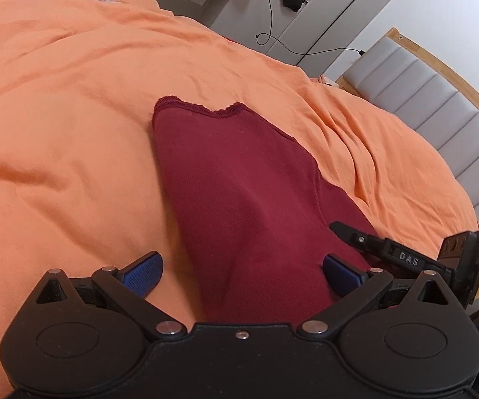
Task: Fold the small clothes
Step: 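Close the left gripper on the strip end while the right gripper holds it, then lift the strip end with both grippers and fold it over onto itself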
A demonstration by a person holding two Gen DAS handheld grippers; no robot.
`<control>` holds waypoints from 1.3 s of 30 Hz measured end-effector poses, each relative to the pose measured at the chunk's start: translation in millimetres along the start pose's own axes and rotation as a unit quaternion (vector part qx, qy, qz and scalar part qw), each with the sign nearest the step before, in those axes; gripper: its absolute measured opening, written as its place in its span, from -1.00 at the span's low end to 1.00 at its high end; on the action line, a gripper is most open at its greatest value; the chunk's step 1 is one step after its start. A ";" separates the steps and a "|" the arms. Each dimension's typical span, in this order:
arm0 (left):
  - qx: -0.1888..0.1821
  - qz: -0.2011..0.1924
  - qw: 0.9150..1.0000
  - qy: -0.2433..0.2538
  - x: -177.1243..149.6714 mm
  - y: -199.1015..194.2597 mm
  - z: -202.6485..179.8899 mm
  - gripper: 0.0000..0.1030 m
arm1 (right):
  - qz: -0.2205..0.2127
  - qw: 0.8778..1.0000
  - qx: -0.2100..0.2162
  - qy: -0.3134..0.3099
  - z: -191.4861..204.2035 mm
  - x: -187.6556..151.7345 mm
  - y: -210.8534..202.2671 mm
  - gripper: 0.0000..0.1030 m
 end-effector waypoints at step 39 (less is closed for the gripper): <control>0.161 -0.233 0.955 0.090 42.2 -95.5 -2.5 -0.47 | -0.151 0.965 -0.019 -0.216 154.0 51.5 33.1 -0.66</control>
Point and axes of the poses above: each gripper's, at about its wrist camera, not at the fingertips, and y roughly the way its jaws point, z to its left, x to its top, the point moved 8 cm from there along y, roughly the way its jaws point, and after that the axes turned 12 degrees about z, right-handed, at the moved point
